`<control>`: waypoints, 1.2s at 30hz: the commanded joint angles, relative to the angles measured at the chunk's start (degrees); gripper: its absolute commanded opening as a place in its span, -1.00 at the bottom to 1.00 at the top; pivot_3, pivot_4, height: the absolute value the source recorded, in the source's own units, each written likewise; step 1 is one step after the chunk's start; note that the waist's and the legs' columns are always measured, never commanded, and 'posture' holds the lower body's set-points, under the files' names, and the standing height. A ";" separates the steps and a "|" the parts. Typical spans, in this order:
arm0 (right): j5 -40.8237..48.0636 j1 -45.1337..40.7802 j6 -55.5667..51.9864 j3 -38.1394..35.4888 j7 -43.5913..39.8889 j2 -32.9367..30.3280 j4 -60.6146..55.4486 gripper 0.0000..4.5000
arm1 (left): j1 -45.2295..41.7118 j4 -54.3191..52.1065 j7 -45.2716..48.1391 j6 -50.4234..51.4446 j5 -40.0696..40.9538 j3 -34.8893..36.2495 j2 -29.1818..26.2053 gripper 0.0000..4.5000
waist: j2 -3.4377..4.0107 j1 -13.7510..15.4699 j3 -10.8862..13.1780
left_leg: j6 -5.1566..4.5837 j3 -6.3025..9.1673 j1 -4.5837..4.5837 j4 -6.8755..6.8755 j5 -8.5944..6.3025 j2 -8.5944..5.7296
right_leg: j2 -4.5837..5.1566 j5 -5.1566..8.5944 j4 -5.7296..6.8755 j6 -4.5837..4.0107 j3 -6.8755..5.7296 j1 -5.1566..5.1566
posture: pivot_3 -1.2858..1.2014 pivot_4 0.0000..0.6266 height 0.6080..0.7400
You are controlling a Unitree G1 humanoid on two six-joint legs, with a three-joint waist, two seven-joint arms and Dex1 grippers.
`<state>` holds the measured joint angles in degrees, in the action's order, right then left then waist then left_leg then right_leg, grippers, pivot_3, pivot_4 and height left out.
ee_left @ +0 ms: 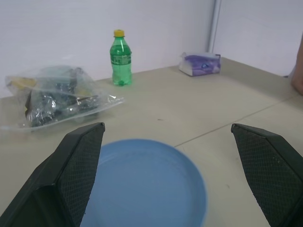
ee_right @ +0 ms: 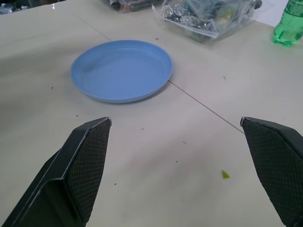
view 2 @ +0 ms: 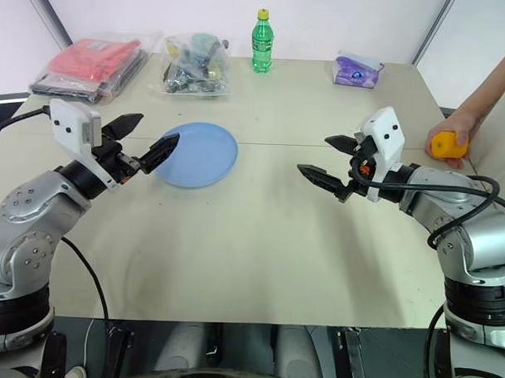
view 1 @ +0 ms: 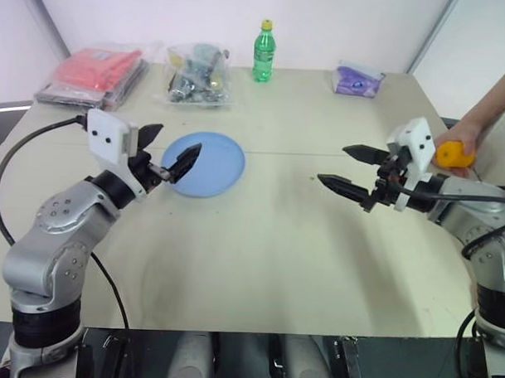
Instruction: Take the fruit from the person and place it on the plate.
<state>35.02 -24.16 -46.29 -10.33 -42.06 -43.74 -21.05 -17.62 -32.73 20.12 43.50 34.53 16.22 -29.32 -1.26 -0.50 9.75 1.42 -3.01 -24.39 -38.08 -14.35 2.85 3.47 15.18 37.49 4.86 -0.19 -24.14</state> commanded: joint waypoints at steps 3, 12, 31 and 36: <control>-0.21 -0.70 1.14 -0.44 -0.08 -0.63 -0.46 1.00 | -0.03 -2.22 -1.03 -0.13 1.47 1.16 -0.42 0.99 | 0.00 -0.06 0.00 | 0.00 0.00 0.00 0.00 0.00 0.00 | 0.00 0.00 0.00 0.00 0.00 0.00 | 0.03 -0.52 0.87; -0.80 -0.15 1.20 -0.11 -0.01 -0.90 -0.60 1.00 | -1.38 -1.04 -0.95 -0.92 1.38 -0.11 -0.84 0.99 | 0.00 -0.04 0.00 | 0.00 -0.01 0.00 0.00 0.00 0.00 | 0.00 0.00 0.00 0.00 0.00 0.00 | 0.03 -0.52 0.87; -0.70 1.17 0.78 0.90 0.14 -0.57 -1.97 1.00 | -1.74 -0.09 0.23 -1.25 1.15 -0.52 -2.43 0.99 | 0.00 -0.04 0.00 | 0.00 0.00 0.00 0.00 0.00 0.00 | -0.01 0.00 -0.01 0.00 0.00 0.00 | 0.03 -0.52 0.87; -0.75 1.41 1.16 0.80 -0.03 -0.55 -1.69 1.00 | -1.44 -0.26 0.41 -1.03 1.34 -0.39 -2.92 0.99 | 0.00 -0.03 0.00 | 0.00 0.00 0.00 0.00 0.00 0.00 | -0.01 0.00 -0.01 0.00 0.00 0.00 | 0.03 -0.52 0.87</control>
<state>34.00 -22.66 -45.87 -8.71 -41.99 -43.96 -21.15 -18.71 -31.94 20.42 43.37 35.64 14.63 -31.60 -1.25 -0.54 9.75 1.42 -3.01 -24.39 -38.08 -14.35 2.86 3.47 15.18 37.49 4.86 -0.19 -24.14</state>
